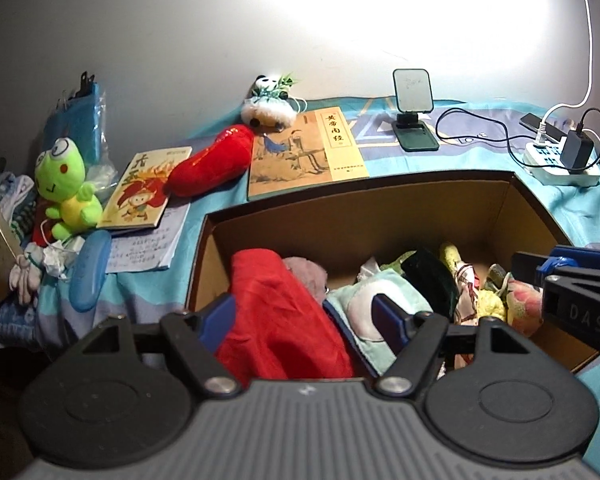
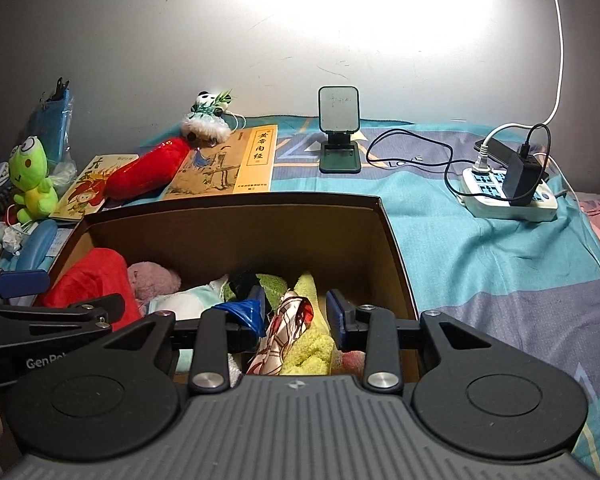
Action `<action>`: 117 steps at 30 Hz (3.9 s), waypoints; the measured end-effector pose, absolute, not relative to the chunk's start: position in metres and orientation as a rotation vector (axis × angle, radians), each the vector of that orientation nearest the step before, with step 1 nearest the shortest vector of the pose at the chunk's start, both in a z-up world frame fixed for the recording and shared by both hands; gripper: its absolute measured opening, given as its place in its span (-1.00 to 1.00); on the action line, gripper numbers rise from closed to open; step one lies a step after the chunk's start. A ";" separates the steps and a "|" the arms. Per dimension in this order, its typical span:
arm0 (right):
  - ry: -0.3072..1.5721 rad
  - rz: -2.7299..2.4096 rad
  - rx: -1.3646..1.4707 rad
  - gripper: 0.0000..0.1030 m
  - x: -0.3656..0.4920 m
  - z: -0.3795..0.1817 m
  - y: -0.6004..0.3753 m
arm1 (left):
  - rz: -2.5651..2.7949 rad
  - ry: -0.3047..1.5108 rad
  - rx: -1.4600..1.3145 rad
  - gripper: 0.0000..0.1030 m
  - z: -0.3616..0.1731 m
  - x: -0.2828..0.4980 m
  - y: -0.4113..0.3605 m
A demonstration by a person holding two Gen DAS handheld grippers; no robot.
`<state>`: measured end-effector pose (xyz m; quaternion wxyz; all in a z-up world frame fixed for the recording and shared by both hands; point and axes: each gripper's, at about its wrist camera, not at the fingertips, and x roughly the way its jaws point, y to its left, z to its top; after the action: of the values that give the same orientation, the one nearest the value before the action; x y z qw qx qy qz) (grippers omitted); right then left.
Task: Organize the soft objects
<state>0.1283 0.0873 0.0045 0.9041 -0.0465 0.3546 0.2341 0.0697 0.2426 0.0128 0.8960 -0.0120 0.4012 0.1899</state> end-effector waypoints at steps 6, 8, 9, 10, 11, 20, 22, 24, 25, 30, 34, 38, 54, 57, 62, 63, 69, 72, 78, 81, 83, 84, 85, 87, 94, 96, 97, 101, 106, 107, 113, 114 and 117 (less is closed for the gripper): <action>0.705 0.468 -0.093 -0.68 0.146 -0.018 0.092 | 0.376 0.860 -0.082 0.44 -0.016 0.097 0.259; 0.709 0.473 -0.076 -0.68 0.152 -0.024 0.092 | 0.379 0.867 -0.095 0.44 -0.023 0.104 0.264; 0.710 0.473 -0.073 -0.68 0.153 -0.027 0.092 | 0.380 0.866 -0.103 0.44 -0.026 0.107 0.266; 0.712 0.468 -0.071 -0.68 0.155 -0.031 0.092 | 0.381 0.863 -0.109 0.44 -0.029 0.110 0.269; 0.714 0.464 -0.067 -0.68 0.156 -0.034 0.092 | 0.383 0.861 -0.114 0.44 -0.032 0.112 0.270; 0.713 0.454 -0.076 -0.69 0.159 -0.041 0.095 | 0.357 0.876 -0.078 0.44 -0.037 0.125 0.266; 0.727 0.451 -0.089 -0.69 0.161 -0.043 0.097 | 0.366 0.883 -0.071 0.44 -0.039 0.127 0.266; 0.745 0.456 -0.085 -0.69 0.164 -0.044 0.098 | 0.372 0.889 -0.055 0.44 -0.040 0.130 0.266; 0.753 0.460 -0.073 -0.69 0.165 -0.044 0.097 | 0.371 0.890 -0.052 0.44 -0.041 0.130 0.266; 0.743 0.463 -0.062 -0.69 0.164 -0.045 0.096 | 0.368 0.899 -0.065 0.44 -0.041 0.130 0.270; 0.729 0.470 -0.049 -0.69 0.163 -0.046 0.094 | 0.376 0.895 -0.053 0.44 -0.040 0.132 0.270; 0.705 0.471 -0.038 -0.69 0.162 -0.045 0.093 | 0.379 0.888 -0.064 0.44 -0.039 0.131 0.270; 0.700 0.472 -0.018 -0.69 0.162 -0.045 0.093 | 0.389 0.861 -0.079 0.44 -0.036 0.129 0.272; 0.697 0.468 -0.020 -0.69 0.162 -0.046 0.093 | 0.390 0.861 -0.081 0.44 -0.037 0.129 0.272; 0.701 0.465 -0.034 -0.69 0.162 -0.046 0.095 | 0.384 0.856 -0.093 0.44 -0.037 0.127 0.274; 0.702 0.465 -0.037 -0.69 0.161 -0.046 0.095 | 0.383 0.856 -0.096 0.44 -0.037 0.127 0.274; 0.699 0.468 -0.034 -0.69 0.161 -0.046 0.093 | 0.383 0.870 -0.082 0.44 -0.038 0.129 0.272; 0.702 0.471 -0.034 -0.69 0.162 -0.046 0.093 | 0.371 0.877 -0.083 0.44 -0.039 0.129 0.272; 0.697 0.472 -0.034 -0.69 0.161 -0.045 0.094 | 0.377 0.881 -0.077 0.44 -0.039 0.130 0.272; 0.697 0.472 -0.034 -0.69 0.161 -0.045 0.094 | 0.378 0.880 -0.071 0.44 -0.040 0.130 0.271; 0.697 0.471 -0.034 -0.69 0.161 -0.045 0.094 | 0.378 0.879 -0.073 0.44 -0.040 0.130 0.271; 0.698 0.471 -0.035 -0.69 0.161 -0.045 0.094 | 0.379 0.880 -0.075 0.44 -0.040 0.130 0.271; 0.698 0.471 -0.035 -0.69 0.162 -0.045 0.094 | 0.378 0.881 -0.075 0.44 -0.040 0.131 0.271; 0.698 0.471 -0.034 -0.69 0.161 -0.045 0.094 | 0.378 0.881 -0.071 0.44 -0.040 0.131 0.271; 0.706 0.472 -0.035 -0.69 0.162 -0.046 0.094 | 0.376 0.872 -0.079 0.44 -0.039 0.130 0.272; 0.710 0.472 -0.035 -0.69 0.163 -0.047 0.094 | 0.375 0.870 -0.083 0.44 -0.039 0.129 0.272; 0.711 0.473 -0.036 -0.69 0.163 -0.047 0.095 | 0.374 0.868 -0.087 0.44 -0.039 0.129 0.273; 0.710 0.471 -0.039 -0.69 0.164 -0.047 0.095 | 0.376 0.864 -0.093 0.44 -0.039 0.128 0.273; 0.713 0.470 -0.043 -0.69 0.164 -0.047 0.095 | 0.380 0.864 -0.085 0.44 -0.038 0.129 0.273; 0.715 0.471 -0.044 -0.69 0.165 -0.047 0.095 | 0.382 0.863 -0.084 0.44 -0.038 0.129 0.273; 0.718 0.473 -0.042 -0.69 0.165 -0.048 0.094 | 0.395 0.863 -0.071 0.44 -0.036 0.128 0.272; 0.718 0.473 -0.043 -0.69 0.165 -0.048 0.094 | 0.398 0.864 -0.067 0.44 -0.036 0.129 0.271; 0.719 0.474 -0.042 -0.69 0.165 -0.048 0.094 | 0.403 0.865 -0.055 0.43 -0.036 0.129 0.271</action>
<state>0.1652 0.0944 -0.0477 0.9085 -0.0203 0.3485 0.2298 0.1289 0.2705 -0.0361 0.8880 -0.0264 0.4161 0.1938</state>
